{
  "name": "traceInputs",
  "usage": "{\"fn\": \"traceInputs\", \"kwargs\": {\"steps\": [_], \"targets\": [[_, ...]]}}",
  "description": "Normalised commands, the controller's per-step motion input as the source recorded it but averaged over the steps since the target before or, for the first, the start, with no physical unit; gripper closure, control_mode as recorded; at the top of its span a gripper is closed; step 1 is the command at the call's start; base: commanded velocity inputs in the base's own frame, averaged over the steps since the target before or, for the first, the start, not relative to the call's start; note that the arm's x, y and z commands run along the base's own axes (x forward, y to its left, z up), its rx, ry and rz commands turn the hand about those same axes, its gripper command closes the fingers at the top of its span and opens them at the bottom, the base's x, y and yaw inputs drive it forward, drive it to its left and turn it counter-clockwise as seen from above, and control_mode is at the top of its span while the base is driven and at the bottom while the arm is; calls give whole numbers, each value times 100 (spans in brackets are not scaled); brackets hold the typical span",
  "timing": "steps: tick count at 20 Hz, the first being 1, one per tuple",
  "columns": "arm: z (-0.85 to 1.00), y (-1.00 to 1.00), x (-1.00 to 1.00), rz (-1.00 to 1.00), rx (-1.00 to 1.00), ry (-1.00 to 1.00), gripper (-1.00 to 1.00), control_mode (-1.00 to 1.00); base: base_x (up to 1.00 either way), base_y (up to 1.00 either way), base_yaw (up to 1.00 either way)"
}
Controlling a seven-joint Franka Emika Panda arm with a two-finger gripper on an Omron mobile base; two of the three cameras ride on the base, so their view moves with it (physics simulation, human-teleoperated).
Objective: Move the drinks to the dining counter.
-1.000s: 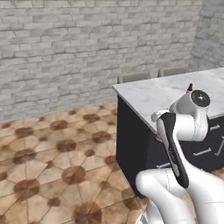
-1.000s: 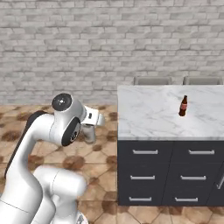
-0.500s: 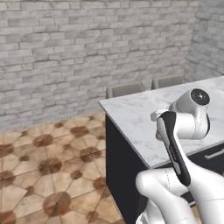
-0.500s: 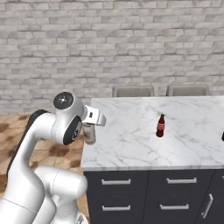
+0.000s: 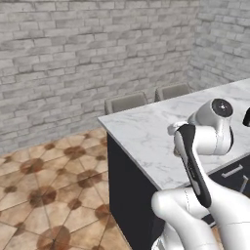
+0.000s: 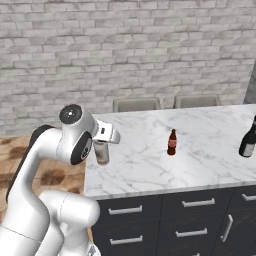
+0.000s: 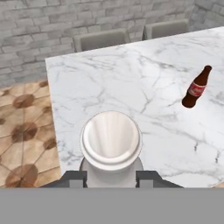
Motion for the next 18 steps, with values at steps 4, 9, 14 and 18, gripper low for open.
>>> {"fn": "traceInputs", "kwargs": {"steps": [4,9,14,18], "targets": [[0,0,0,0,0,0,100,100,0,0,0],[0,0,0,0,0,0,100,100,0,0,0],[0,0,18,-1,0,6,100,-100,3,0,0],[1,1,83,-6,0,30,100,-100,0,0,0]]}}
